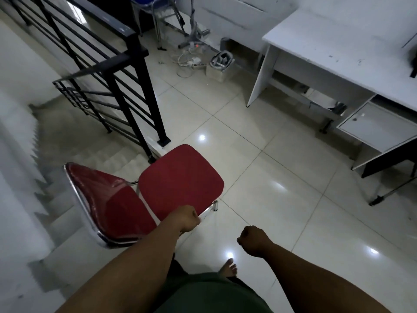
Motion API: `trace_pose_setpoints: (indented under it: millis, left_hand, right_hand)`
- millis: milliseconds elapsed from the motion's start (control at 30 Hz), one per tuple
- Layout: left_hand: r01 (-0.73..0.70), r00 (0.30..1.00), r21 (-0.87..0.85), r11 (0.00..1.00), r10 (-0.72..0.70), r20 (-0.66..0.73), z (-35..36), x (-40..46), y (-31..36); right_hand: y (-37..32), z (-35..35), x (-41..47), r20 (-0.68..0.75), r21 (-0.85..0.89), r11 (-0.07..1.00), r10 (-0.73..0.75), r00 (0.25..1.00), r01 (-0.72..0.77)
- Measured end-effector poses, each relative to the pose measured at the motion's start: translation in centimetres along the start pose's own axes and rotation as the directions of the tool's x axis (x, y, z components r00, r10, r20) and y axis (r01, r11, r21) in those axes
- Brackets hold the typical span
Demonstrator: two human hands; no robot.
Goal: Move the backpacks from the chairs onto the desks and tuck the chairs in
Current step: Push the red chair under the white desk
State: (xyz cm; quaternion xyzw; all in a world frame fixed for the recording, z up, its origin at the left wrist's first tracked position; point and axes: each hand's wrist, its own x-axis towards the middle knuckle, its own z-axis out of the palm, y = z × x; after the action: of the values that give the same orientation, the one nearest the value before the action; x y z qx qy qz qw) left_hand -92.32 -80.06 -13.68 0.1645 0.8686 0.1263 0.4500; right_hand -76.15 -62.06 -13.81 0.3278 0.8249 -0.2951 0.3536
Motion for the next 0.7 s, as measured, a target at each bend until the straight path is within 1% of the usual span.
trace_pose_setpoints:
  millis: [100, 167, 367, 467, 533, 700]
  left_hand:
    - [-0.032, 0.999, 0.028, 0.999, 0.031, 0.012, -1.9, 0.0, -2.2]
    - [-0.062, 0.998, 0.079, 0.995, 0.06, 0.03, -3.7, 0.1, -4.2]
    - [-0.168, 0.986, 0.301, 0.939, 0.157, 0.061, -11.1, 0.3, -10.3]
    - [-0.159, 0.987, 0.38, 0.911, 0.152, 0.049, -14.3, 0.4, -13.7]
    - [-0.153, 0.988, 0.406, 0.901, 0.151, 0.036, -15.9, 0.3, -15.4]
    - [-0.152, 0.987, 0.416, 0.897, 0.159, 0.019, -16.5, 0.1, -18.1]
  right_hand:
    - [-2.6, 1.1, 0.2, -0.032, -0.004, 1.0, 0.03, 0.999, -0.03]
    - [-5.3, 2.5, 0.1, -0.057, 0.035, 0.998, 0.048, 0.997, -0.046]
    - [-14.6, 7.1, 0.2, -0.075, 0.217, 0.975, 0.058, 0.996, -0.041]
    - [-18.2, 7.8, -0.5, -0.106, 0.271, 0.962, 0.065, 0.992, -0.034]
    - [-19.9, 7.7, -1.0, -0.131, 0.266, 0.964, 0.049, 0.99, -0.012]
    - [-21.5, 7.5, -1.0, -0.158, 0.257, 0.966, 0.037, 0.987, 0.005]
